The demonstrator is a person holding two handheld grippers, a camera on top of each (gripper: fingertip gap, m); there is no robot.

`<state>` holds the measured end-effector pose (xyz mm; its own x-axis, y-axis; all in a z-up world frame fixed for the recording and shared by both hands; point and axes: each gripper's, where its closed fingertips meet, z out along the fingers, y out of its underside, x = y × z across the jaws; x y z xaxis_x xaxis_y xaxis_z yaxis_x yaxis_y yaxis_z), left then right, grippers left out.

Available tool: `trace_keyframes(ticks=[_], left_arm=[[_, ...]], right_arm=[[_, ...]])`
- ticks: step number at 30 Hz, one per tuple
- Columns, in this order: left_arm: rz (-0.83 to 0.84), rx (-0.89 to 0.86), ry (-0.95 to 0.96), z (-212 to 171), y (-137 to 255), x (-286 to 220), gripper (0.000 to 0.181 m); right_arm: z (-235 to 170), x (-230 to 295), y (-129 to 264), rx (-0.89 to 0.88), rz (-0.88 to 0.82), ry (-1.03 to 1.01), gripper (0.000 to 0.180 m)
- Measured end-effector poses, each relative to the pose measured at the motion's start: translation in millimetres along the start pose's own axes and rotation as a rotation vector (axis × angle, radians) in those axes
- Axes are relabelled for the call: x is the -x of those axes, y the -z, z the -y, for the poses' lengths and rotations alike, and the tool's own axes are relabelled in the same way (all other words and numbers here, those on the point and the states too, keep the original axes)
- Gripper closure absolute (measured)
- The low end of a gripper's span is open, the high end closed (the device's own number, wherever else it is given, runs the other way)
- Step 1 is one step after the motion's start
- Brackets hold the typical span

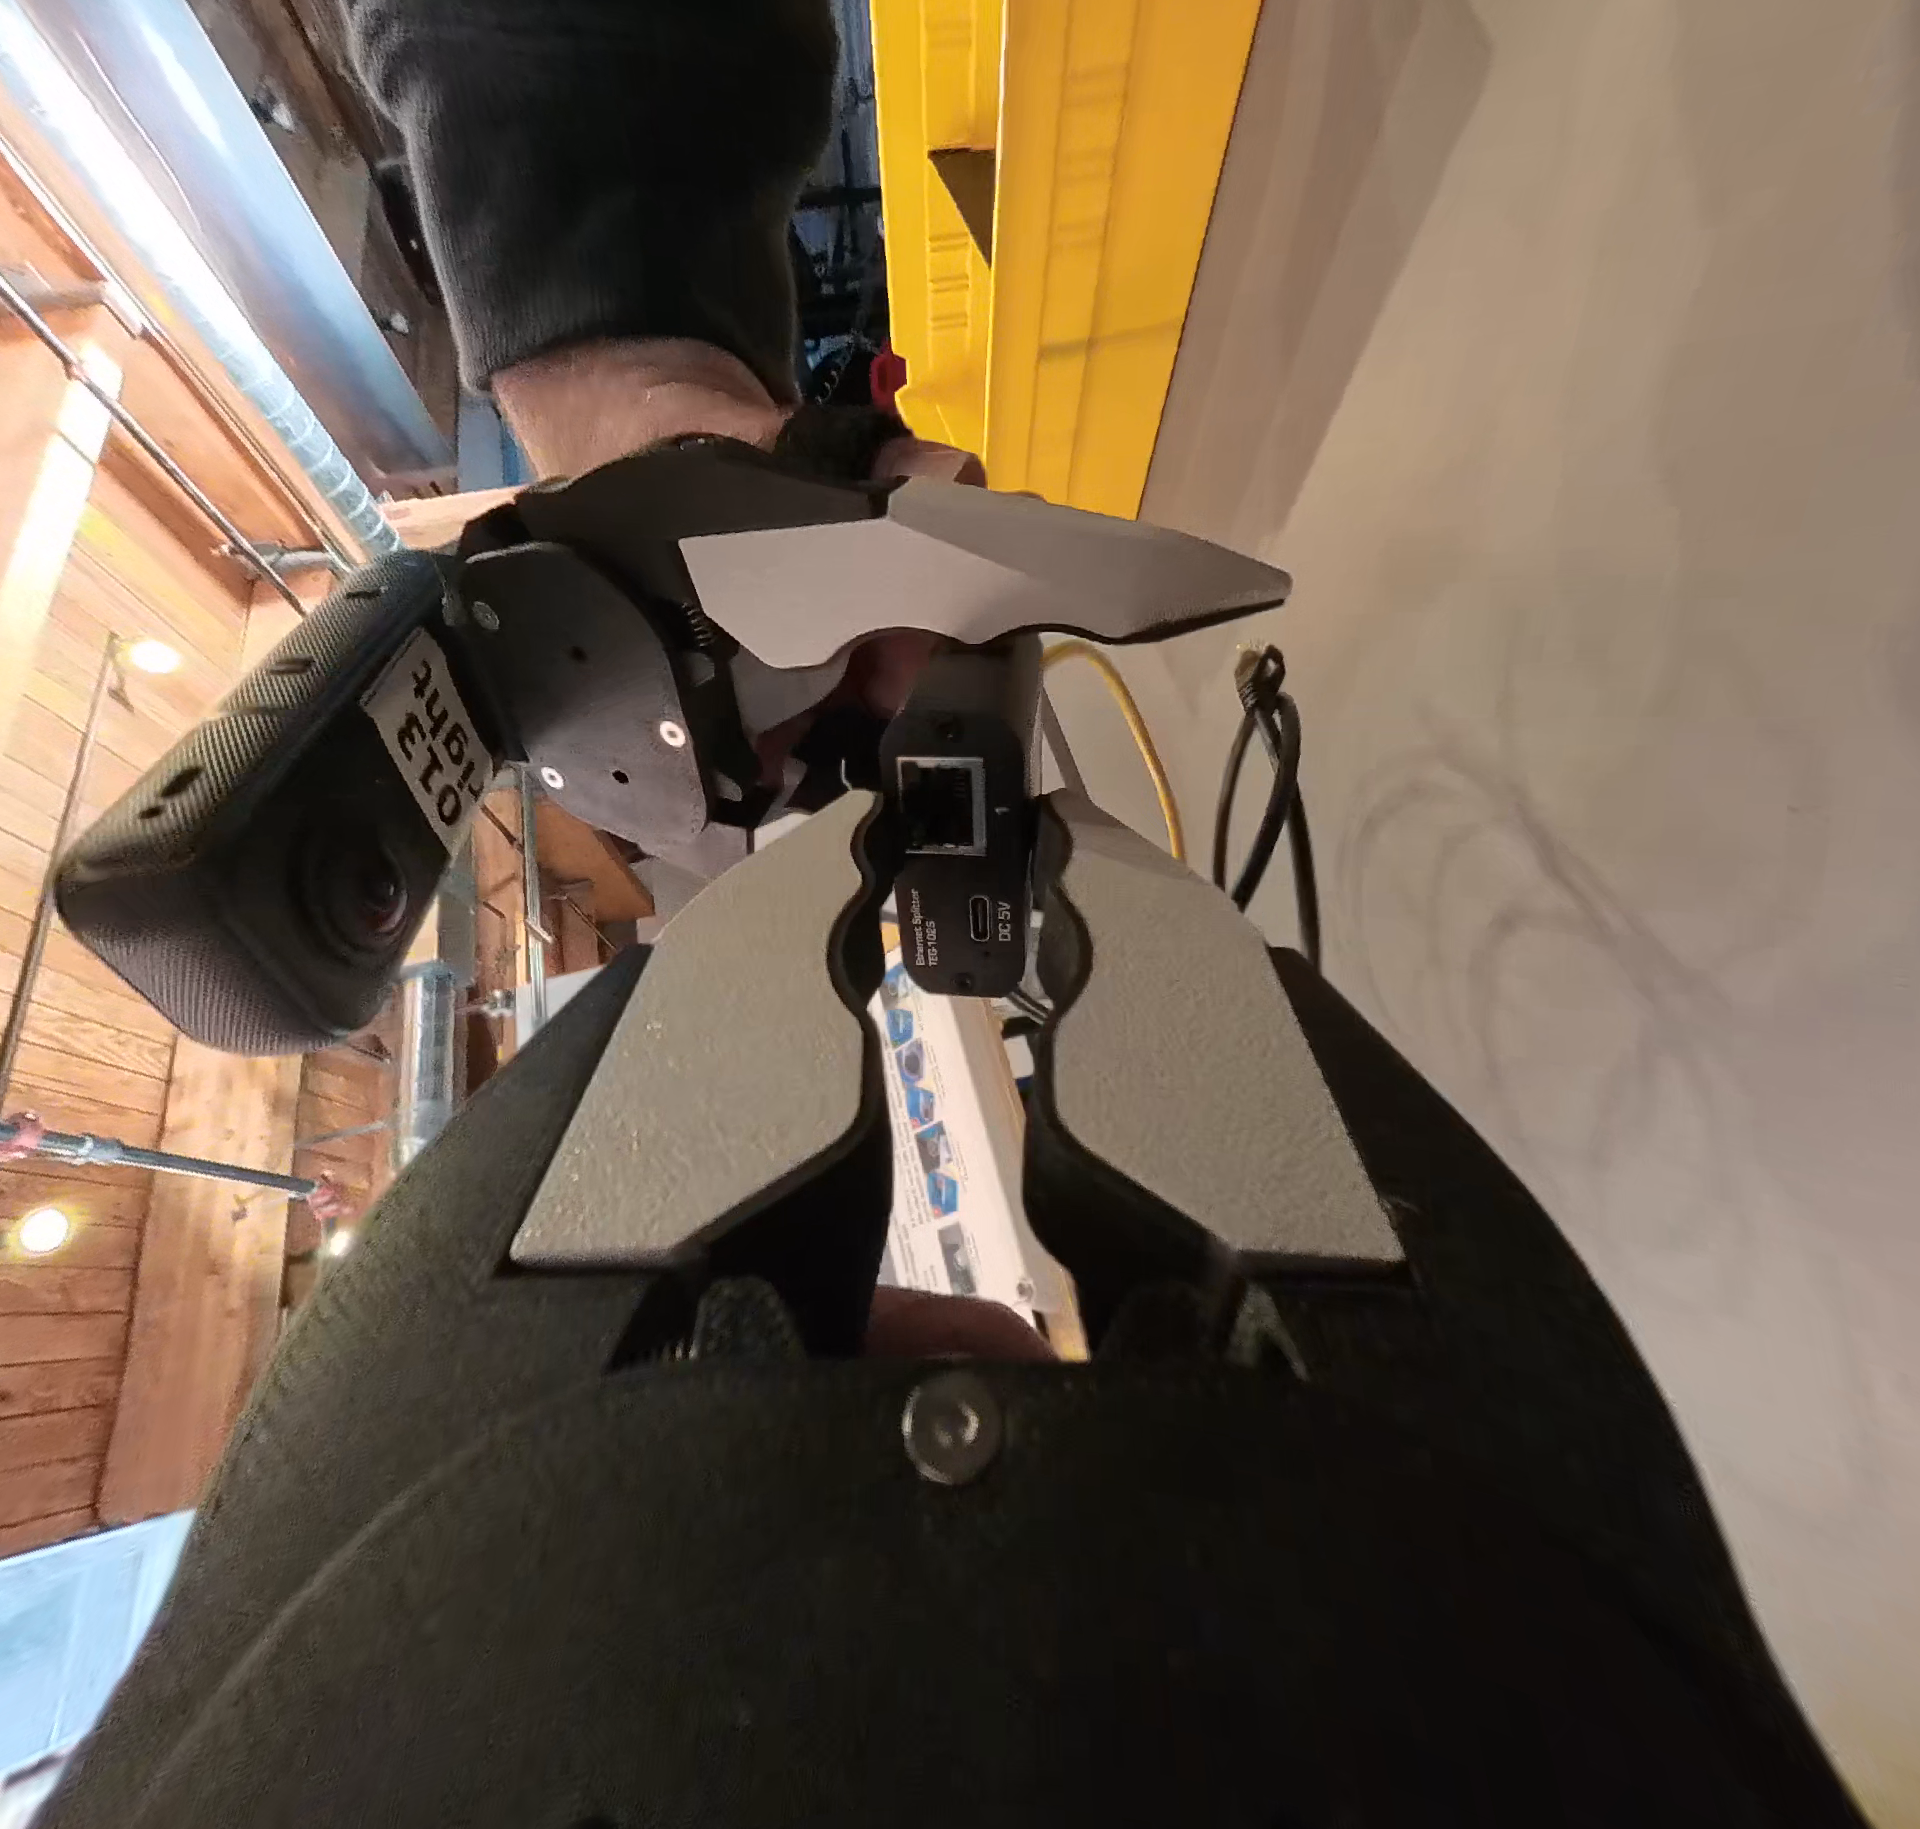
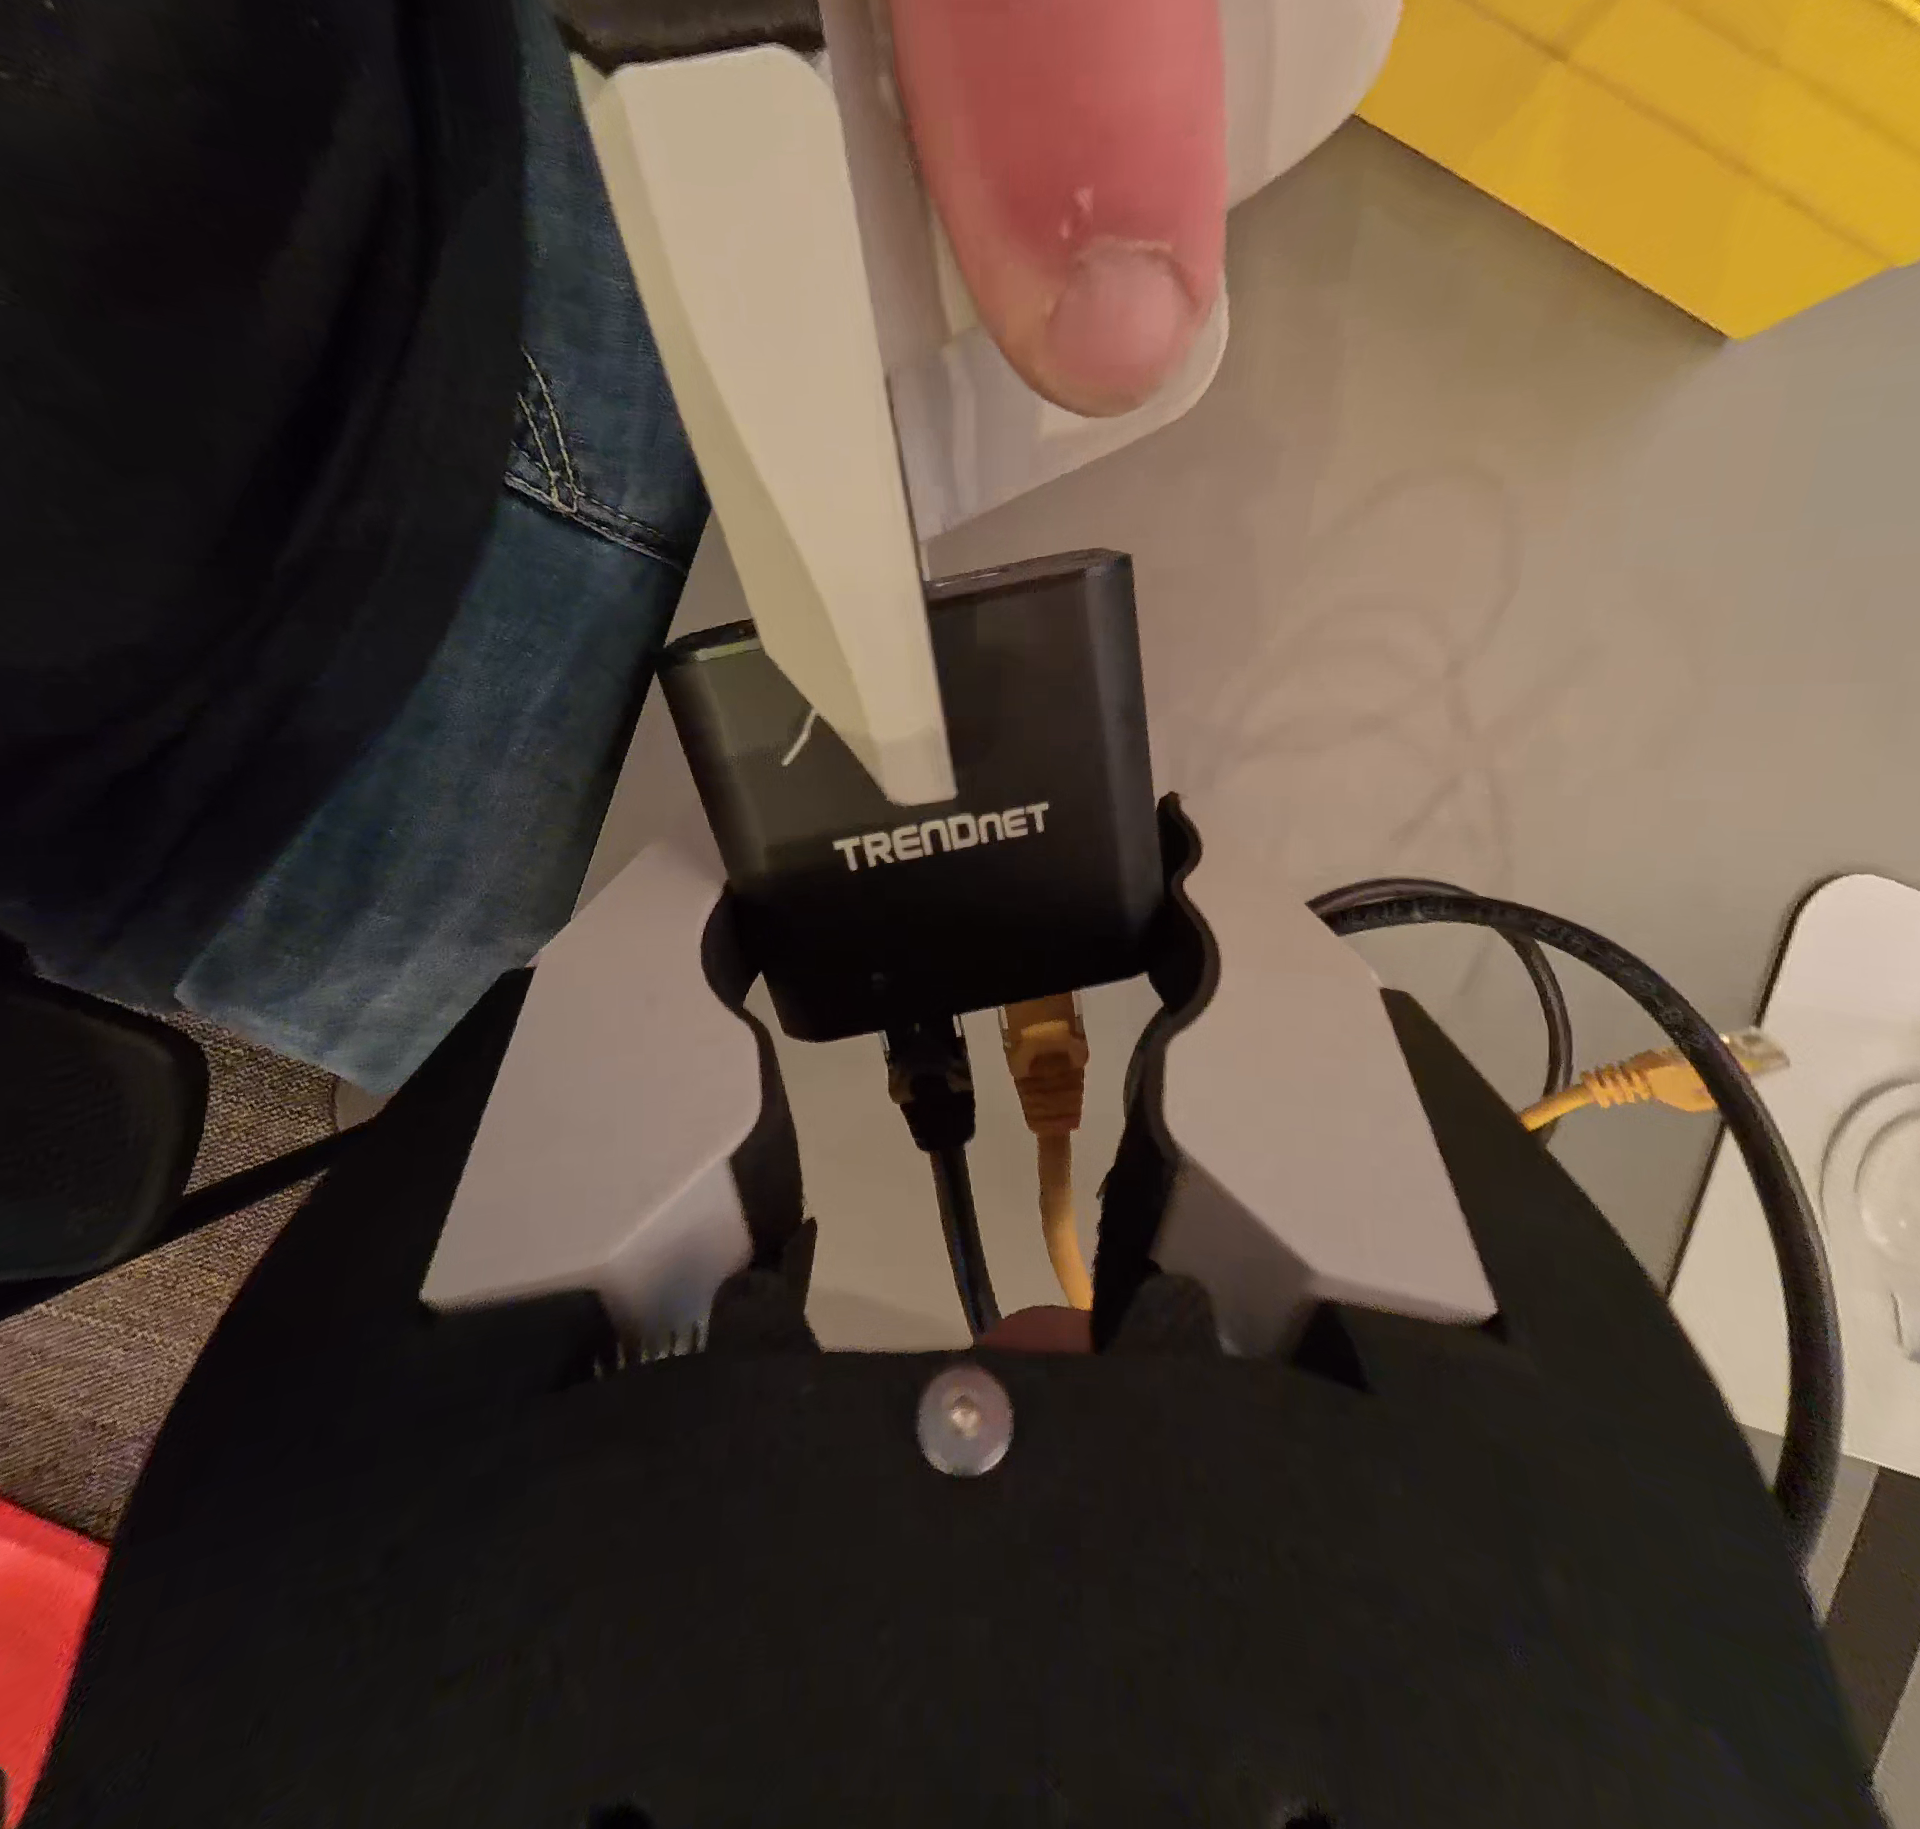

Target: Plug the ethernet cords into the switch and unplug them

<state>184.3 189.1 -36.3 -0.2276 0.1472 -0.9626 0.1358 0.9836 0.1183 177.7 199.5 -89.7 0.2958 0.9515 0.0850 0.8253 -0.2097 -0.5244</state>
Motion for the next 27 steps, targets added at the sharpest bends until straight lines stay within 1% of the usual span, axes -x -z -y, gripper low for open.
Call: trace_keyframes(ticks=[2, 3, 4, 5, 9, 10, 14, 15, 18, 20, 23, 24, 25, 27], left_arm=[[0.016, 0.024, 0.053, -3, -1, 0, 0.153], [0.025, 0.042, 0.072, -5, -2, 1, 0.143], [0.029, 0.054, 0.079, -5, -2, 0, 0.144], [0.016, 0.056, 0.078, -4, -2, -2, 0.152], [0.02, 0.017, 0.051, 5, -2, -7, 0.155], [0.013, 0.008, 0.046, 7, -1, -8, 0.156], [0.042, -0.026, -0.006, 15, 1, -4, 0.156], [0.043, -0.024, -0.022, 14, 2, -3, 0.156], [0.053, -0.034, -0.014, 12, 4, -1, 0.156], [0.057, -0.025, -0.015, 9, 4, -1, 0.156], [0.062, -0.005, 0.036, 2, 2, -2, 0.155], [0.064, 0.018, 0.042, -2, 1, -2, 0.153], [0.062, 0.032, 0.064, -5, 2, -2, 0.146], [0.05, 0.064, 0.156, -14, 6, -1, 0.141]], right_arm=[[-1, -3, 0, 0.007, -0.016, -0.012, 0.107], [-2, -4, -1, 0.017, -0.026, -0.019, 0.107], [-3, -3, -2, 0.027, -0.031, -0.021, 0.107], [-3, -2, -3, 0.032, -0.031, -0.018, 0.107], [-5, 5, -6, 0.04, -0.019, 0.008, 0.105], [-5, 5, -7, 0.045, -0.033, 0.03, 0.097], [1, 16, -13, 0.088, 0.006, 0.102, 0.101], [1, 19, -14, 0.1, 0.028, 0.114, 0.107], [7, 19, -13, 0.066, 0.04, 0.105, 0.108], [7, 15, -13, 0.069, 0.018, 0.101, 0.109], [5, 9, -13, 0.076, -0.001, 0.064, 0.109], [3, 7, -13, 0.079, -0.007, 0.056, 0.109], [2, 6, -13, 0.078, -0.009, 0.046, 0.109], [-2, 2, -11, 0.07, -0.024, 0.018, 0.109]])
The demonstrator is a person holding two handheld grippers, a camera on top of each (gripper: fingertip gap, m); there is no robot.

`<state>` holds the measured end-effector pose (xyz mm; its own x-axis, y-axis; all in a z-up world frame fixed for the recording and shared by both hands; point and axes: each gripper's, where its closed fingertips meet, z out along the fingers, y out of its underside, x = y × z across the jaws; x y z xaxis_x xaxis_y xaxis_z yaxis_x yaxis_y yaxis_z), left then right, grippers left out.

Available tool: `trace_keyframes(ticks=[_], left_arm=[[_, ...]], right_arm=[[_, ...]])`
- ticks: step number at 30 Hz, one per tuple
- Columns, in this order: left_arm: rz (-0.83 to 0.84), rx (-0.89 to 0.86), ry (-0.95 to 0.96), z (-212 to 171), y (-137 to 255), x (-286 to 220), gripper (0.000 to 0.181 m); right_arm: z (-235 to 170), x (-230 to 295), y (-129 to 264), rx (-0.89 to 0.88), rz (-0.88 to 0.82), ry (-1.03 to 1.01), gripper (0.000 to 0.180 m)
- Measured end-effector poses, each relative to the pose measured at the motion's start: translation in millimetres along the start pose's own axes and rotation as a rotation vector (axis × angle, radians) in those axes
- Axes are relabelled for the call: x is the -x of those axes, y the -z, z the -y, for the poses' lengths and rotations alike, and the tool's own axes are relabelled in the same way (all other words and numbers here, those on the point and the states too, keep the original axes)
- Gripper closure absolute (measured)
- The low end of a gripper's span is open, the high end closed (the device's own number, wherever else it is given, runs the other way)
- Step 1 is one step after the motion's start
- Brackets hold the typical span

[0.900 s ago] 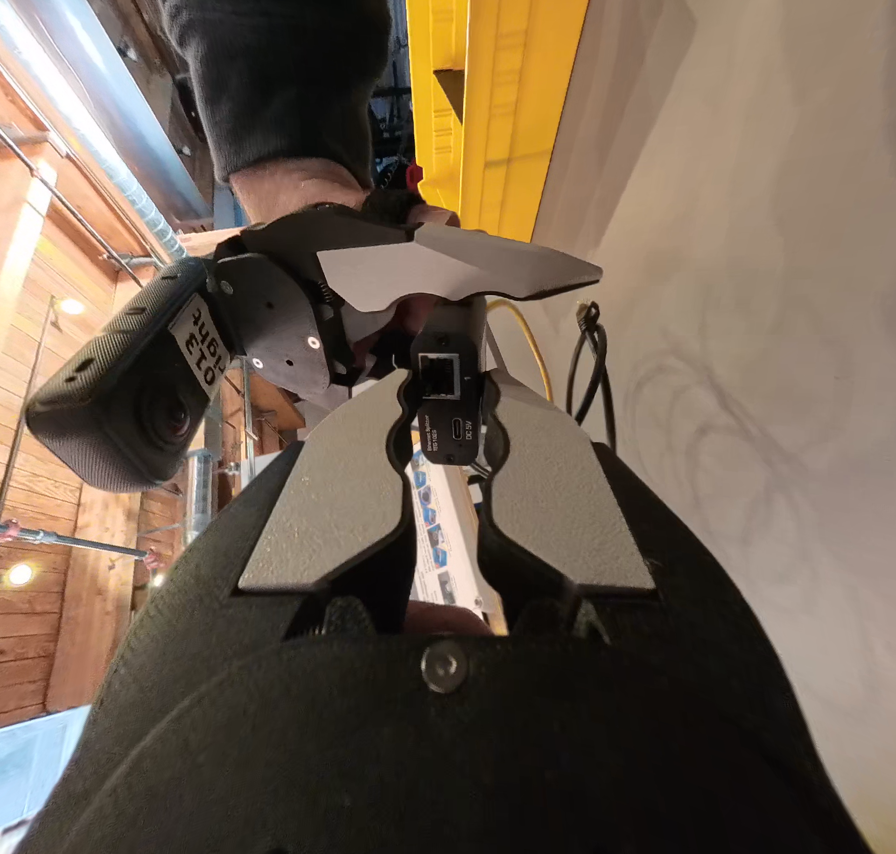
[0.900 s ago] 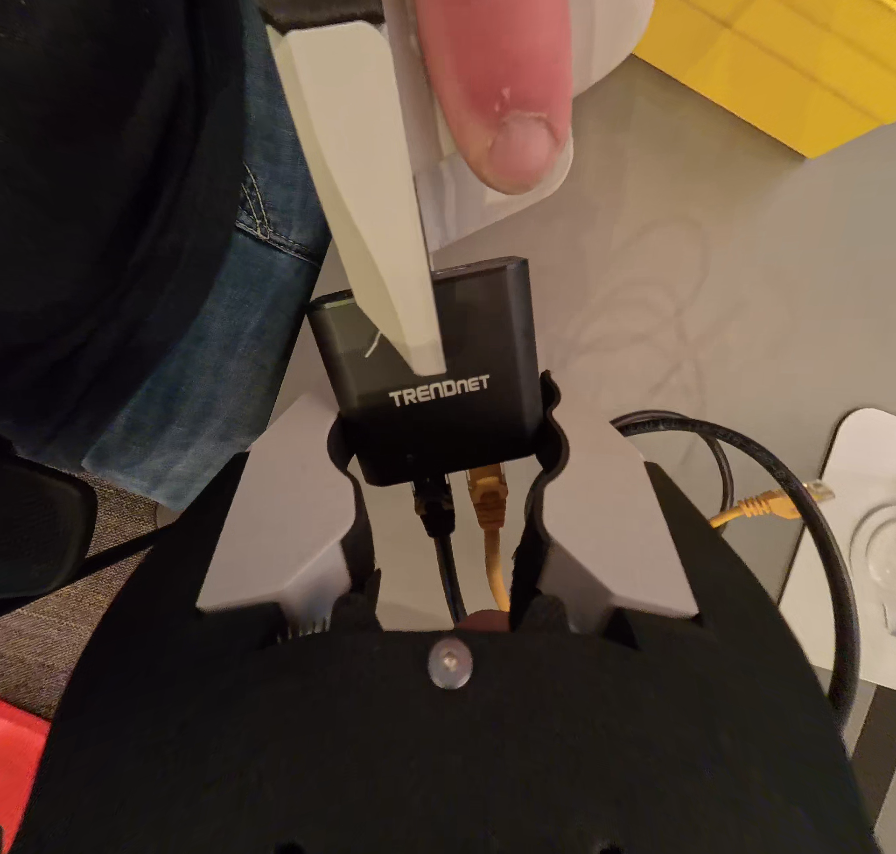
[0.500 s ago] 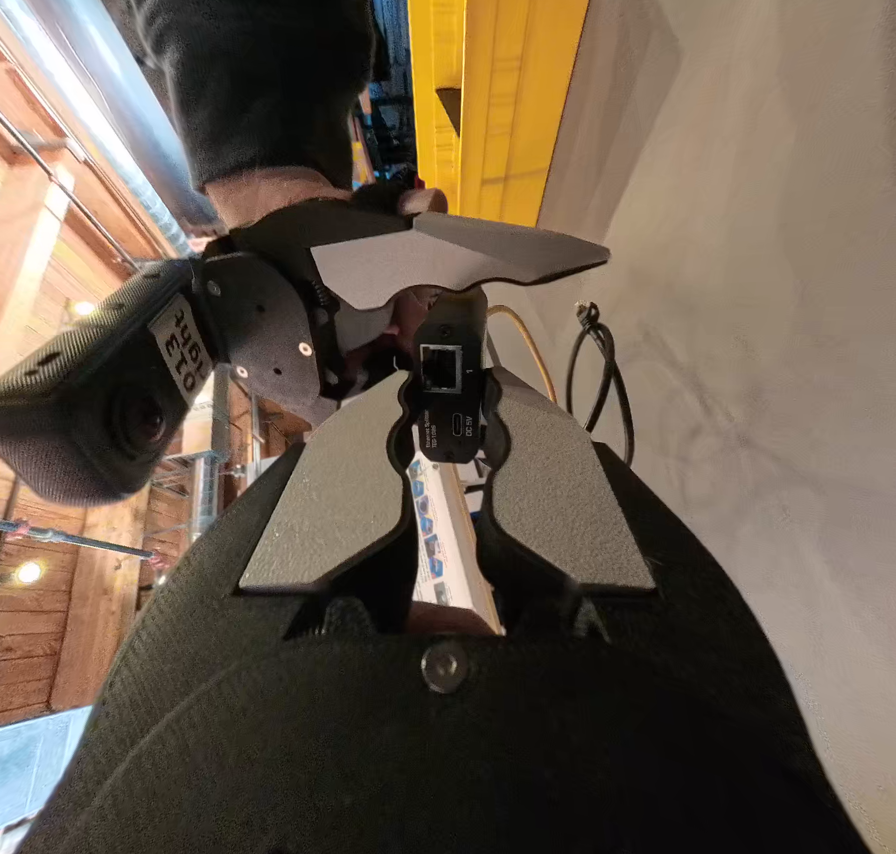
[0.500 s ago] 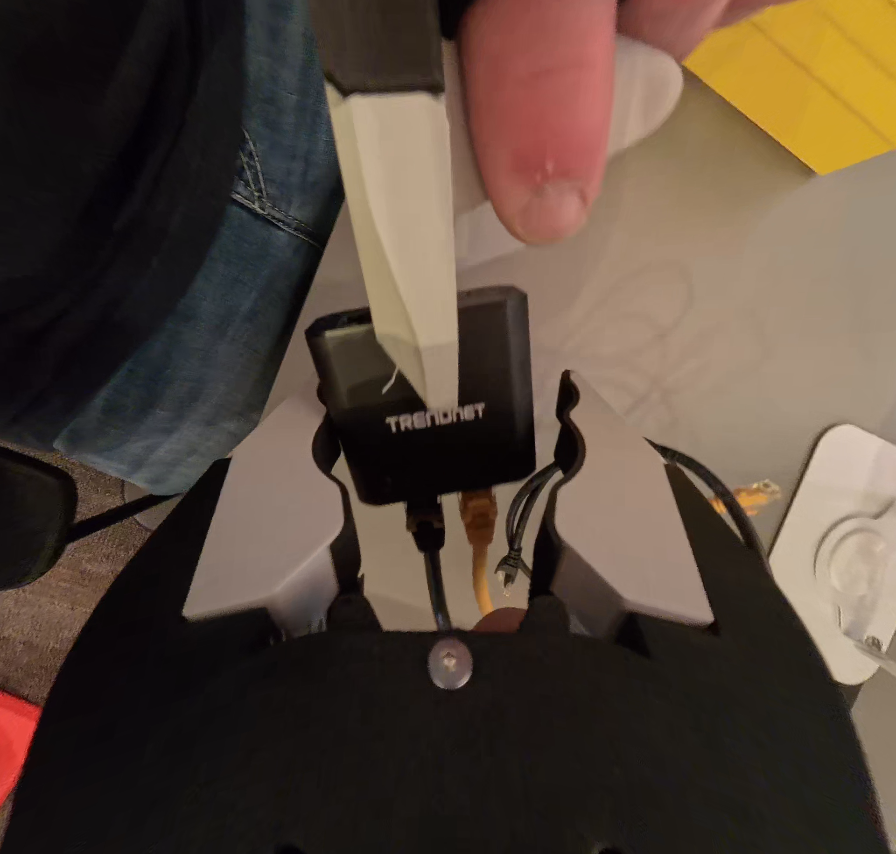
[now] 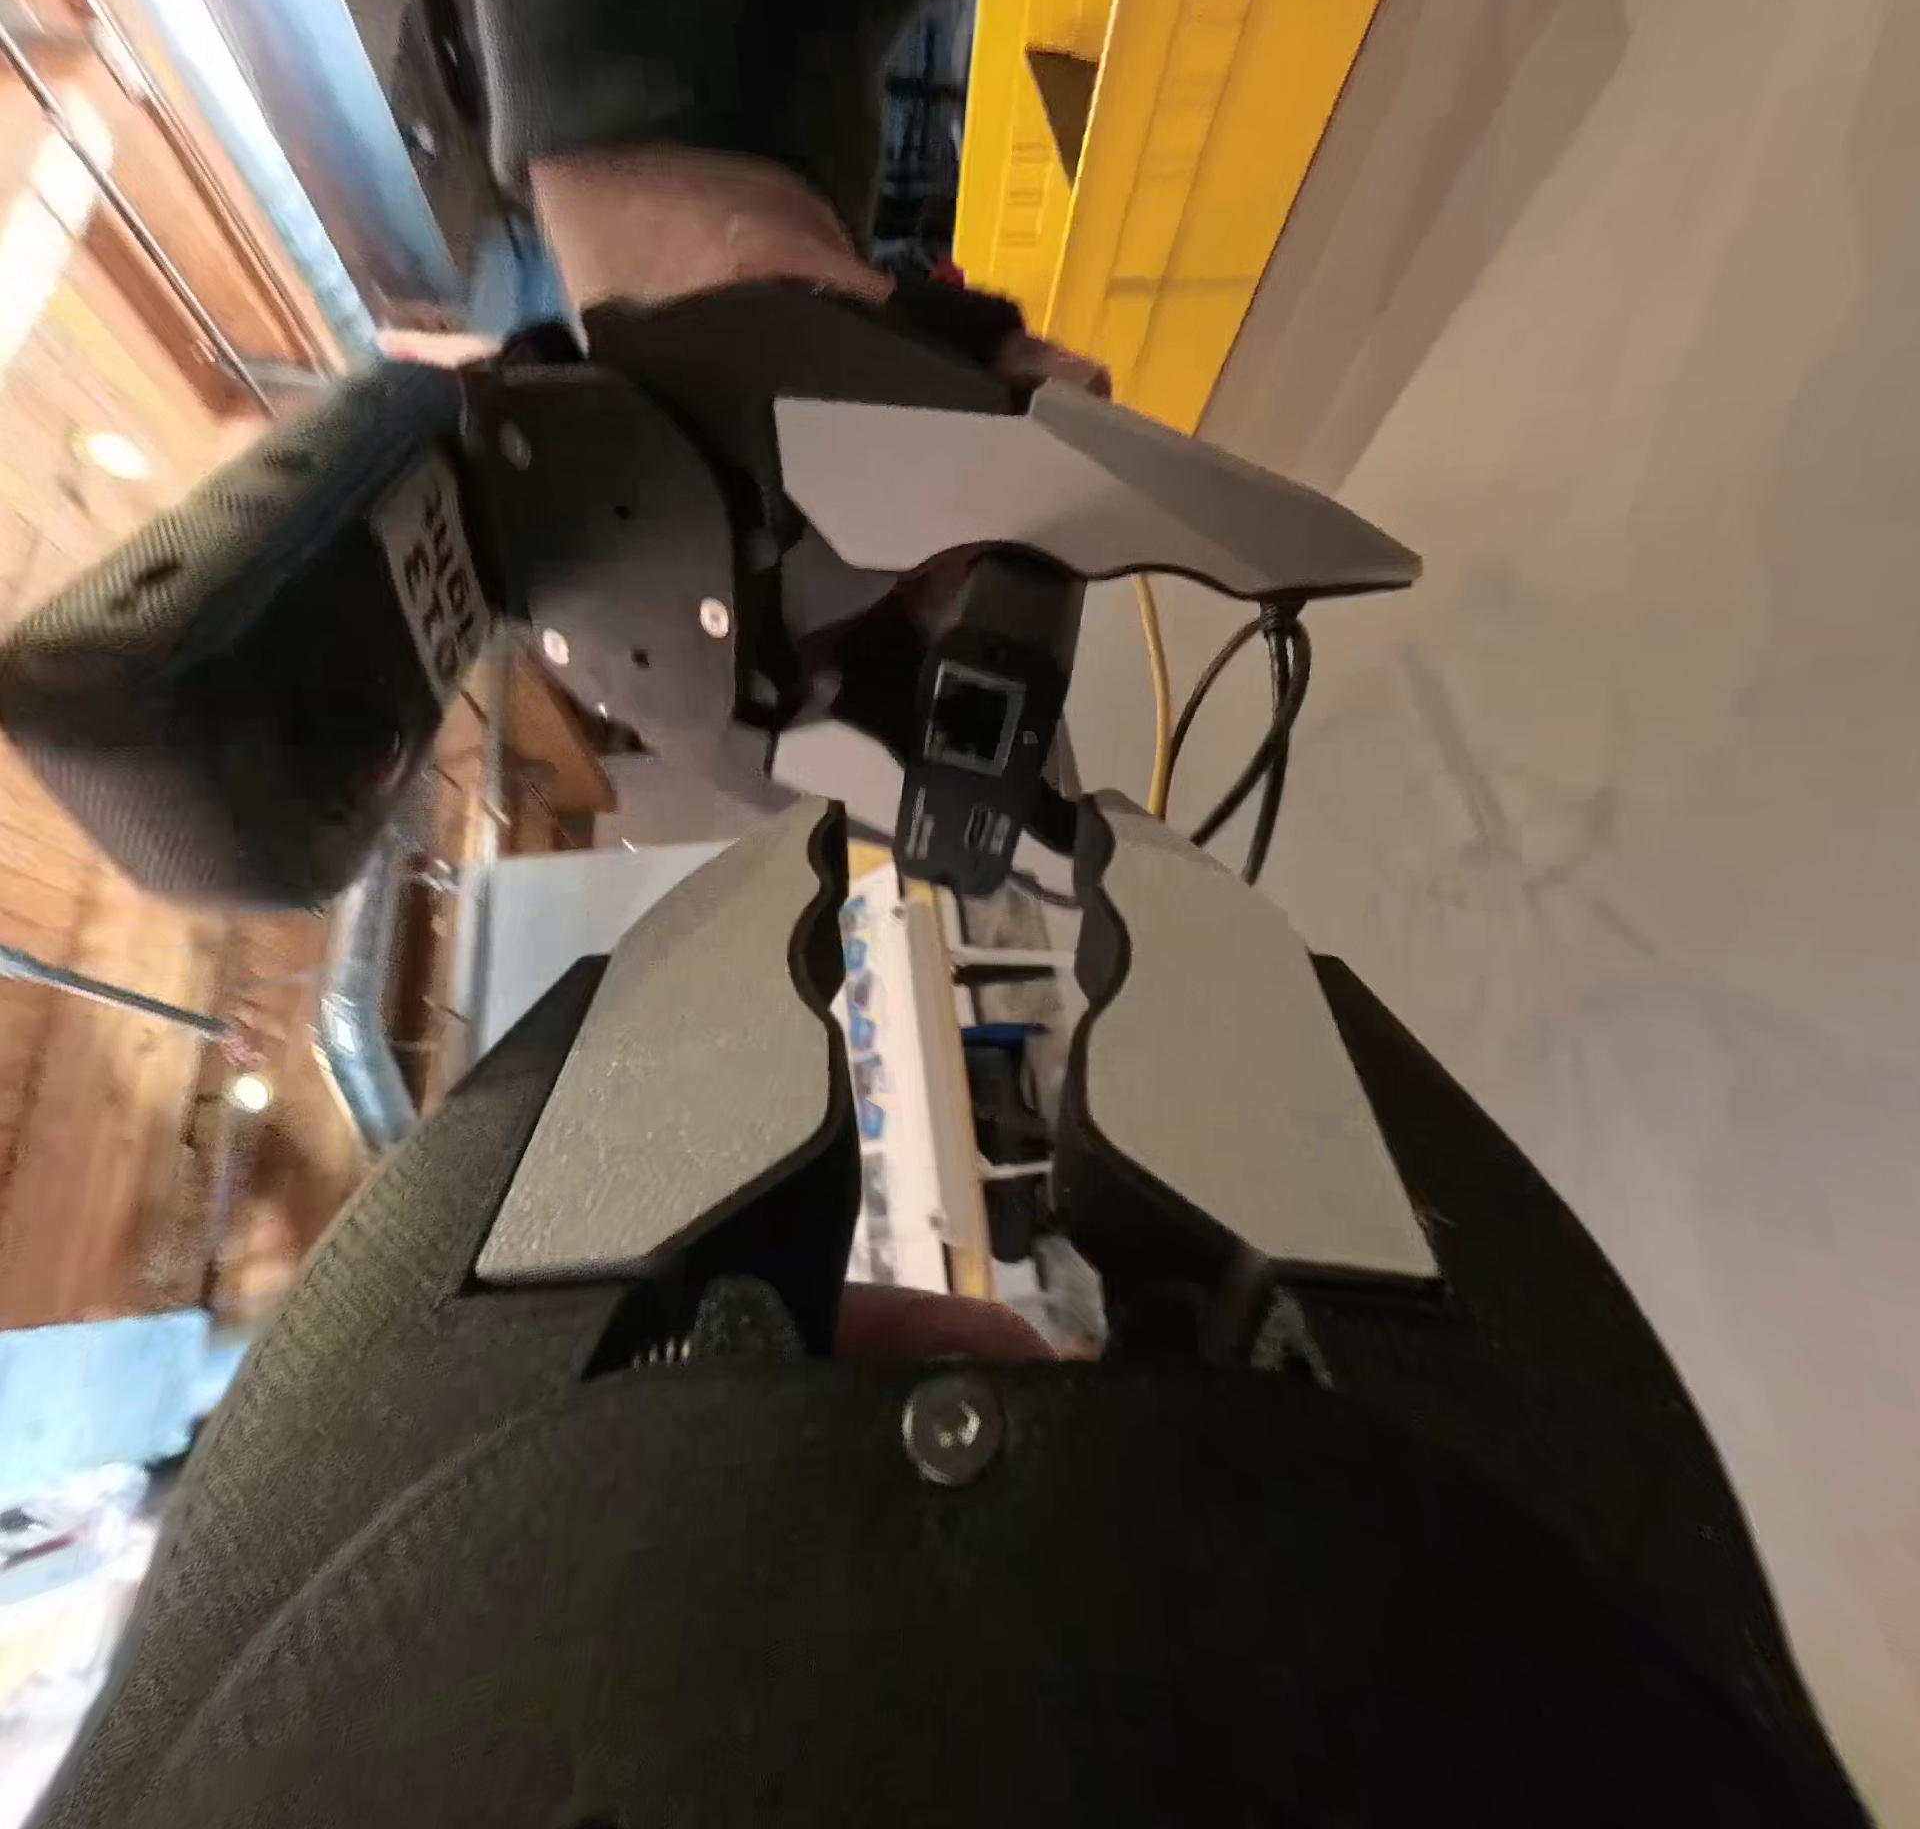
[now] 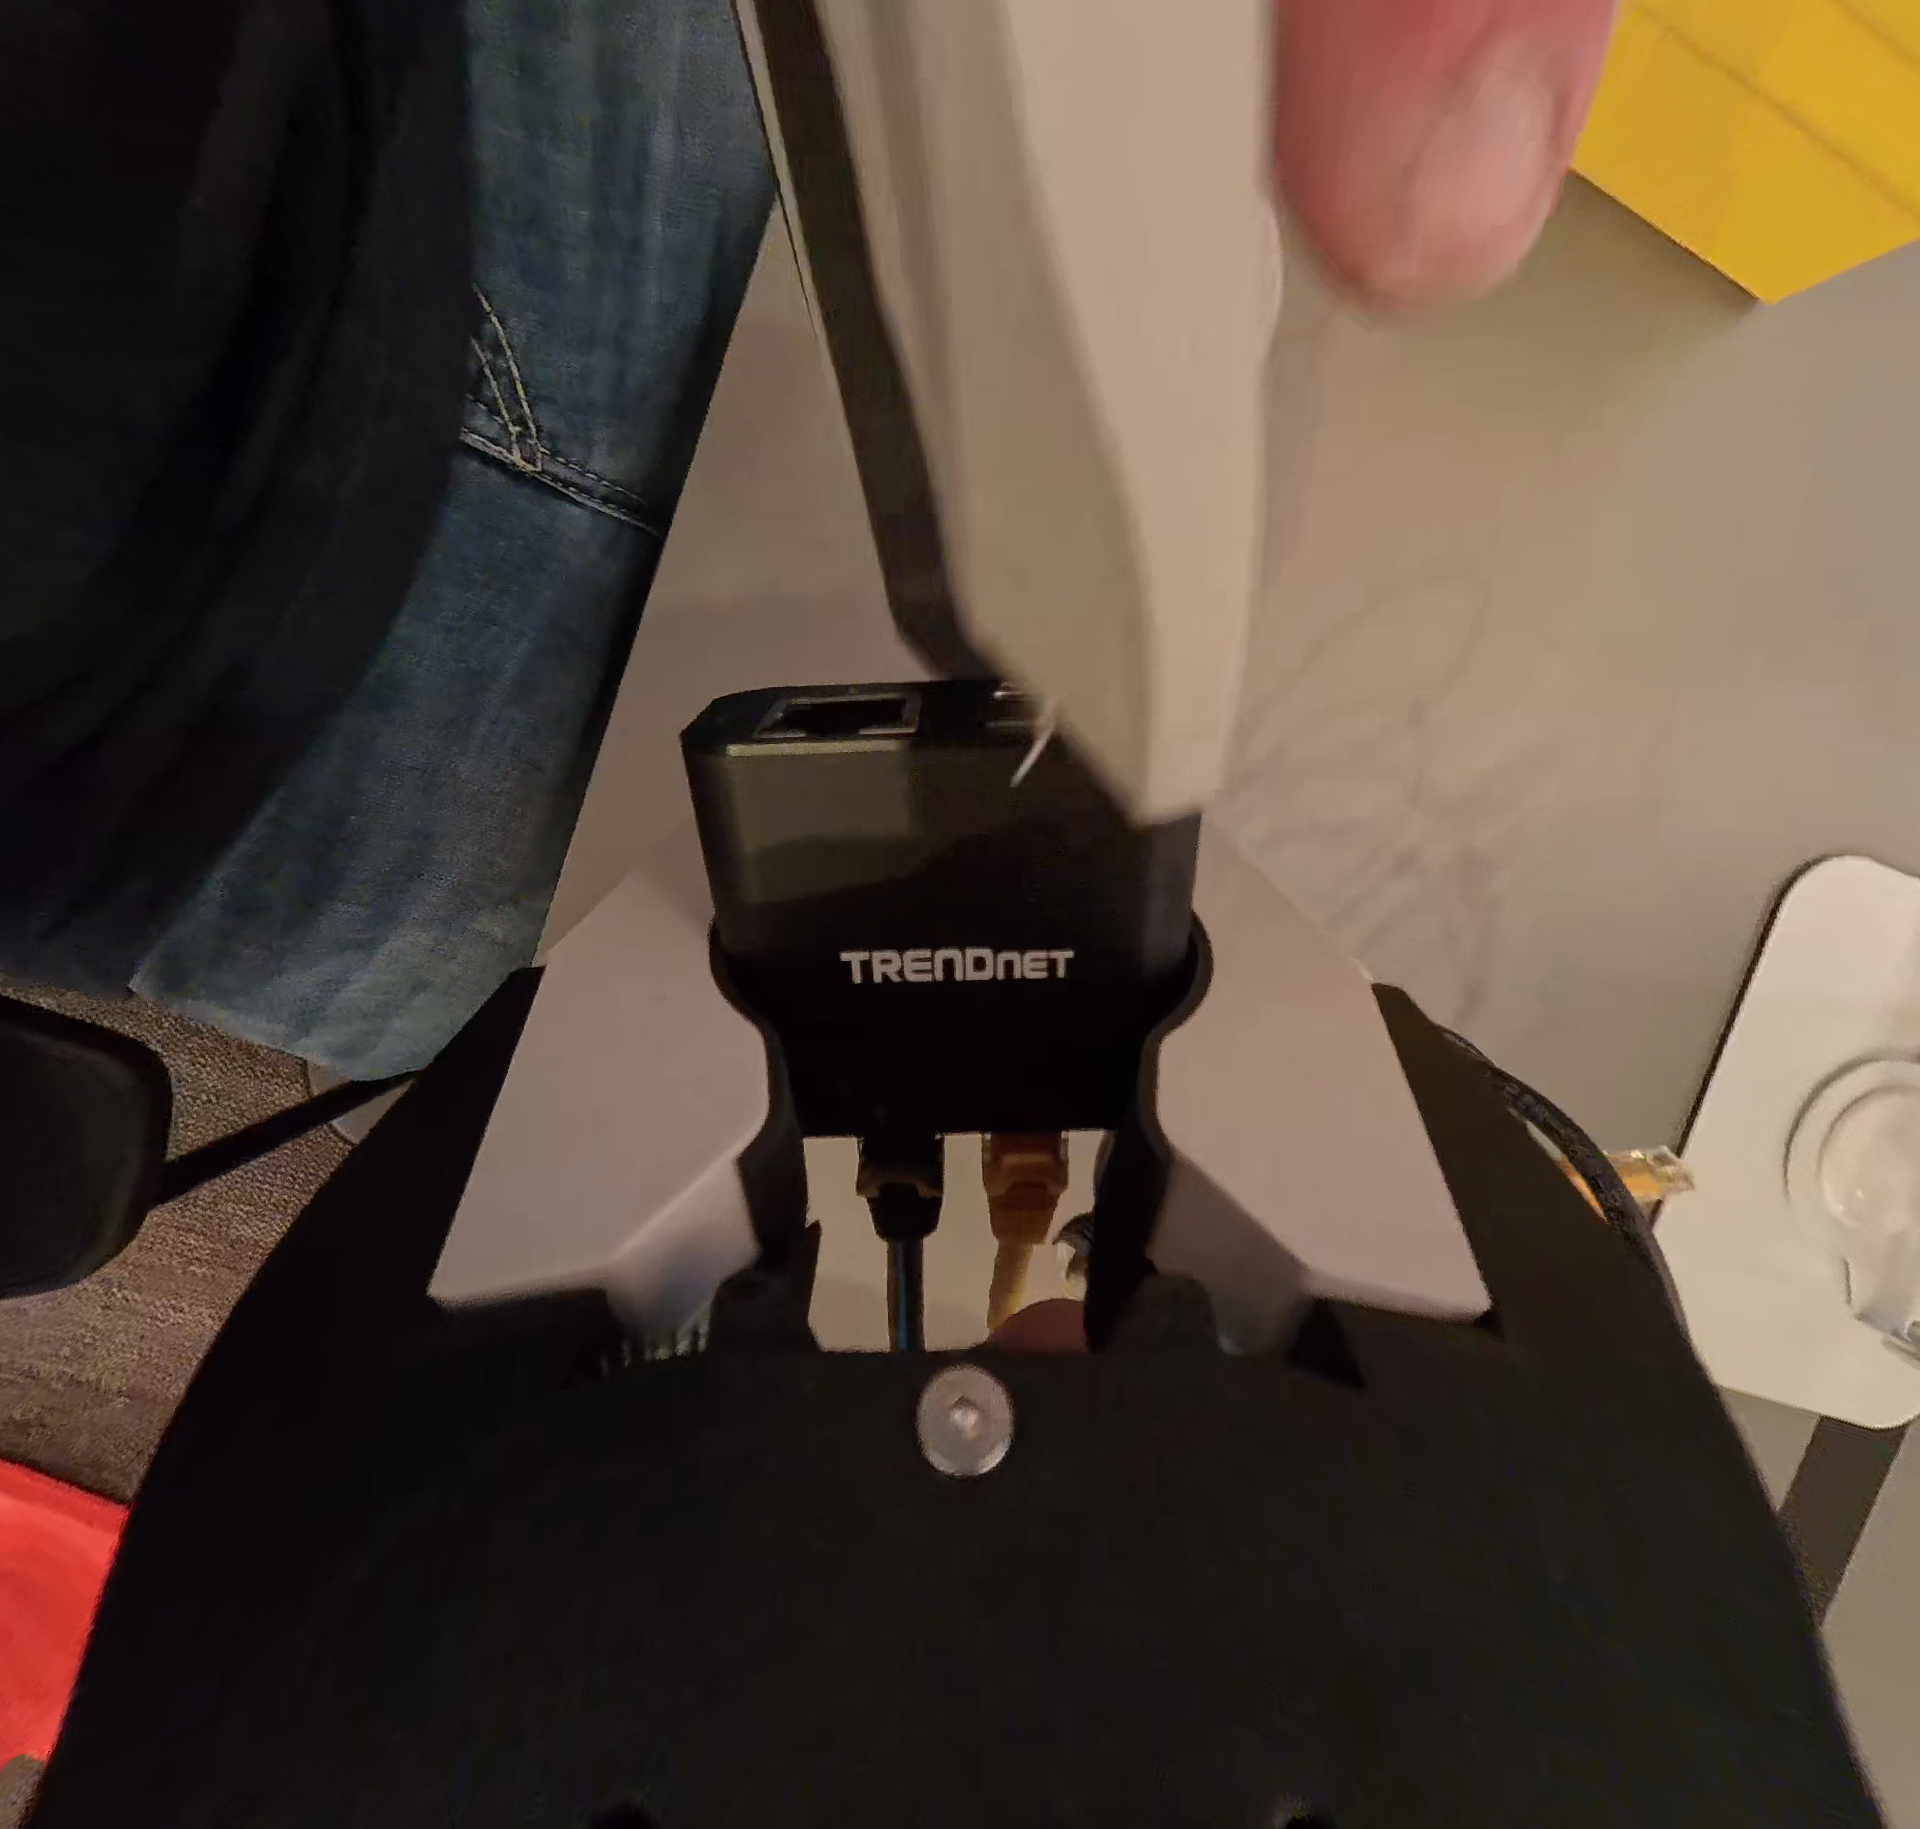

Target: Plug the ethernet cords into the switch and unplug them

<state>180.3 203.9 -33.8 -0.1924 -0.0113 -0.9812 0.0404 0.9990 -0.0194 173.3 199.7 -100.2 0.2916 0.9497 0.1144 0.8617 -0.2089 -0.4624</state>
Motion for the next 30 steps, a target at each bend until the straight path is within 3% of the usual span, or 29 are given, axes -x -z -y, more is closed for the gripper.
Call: trace_keyframes(ticks=[5, 7, 14, 19, 25, 30], left_arm=[[-0.02, 0.143, 0.146, -31, 22, 4, 0.138], [-0.043, 0.228, 0.207, -52, 44, 4, 0.145], [-0.031, 0.598, 0.447, -157, 176, 7, 0.146], [-0.192, 0.863, 0.56, -207, 252, -40, 0.145], [-0.406, 1.037, 0.711, -242, 287, -127, 0.157], [-0.382, 1.209, 0.942, -267, 295, -164, 0.152]], right_arm=[[-16, -7, -1, 0.022, -0.036, -0.061, 0.109], [-21, -8, -2, 0.041, -0.053, -0.075, 0.109], [-38, -16, -8, 0.054, -0.112, -0.125, 0.109], [-31, -21, -11, 0.05, -0.148, -0.133, 0.11], [-15, -23, -17, 0.009, -0.159, -0.141, 0.109], [-13, -19, -27, 0.007, -0.144, -0.137, 0.109]])
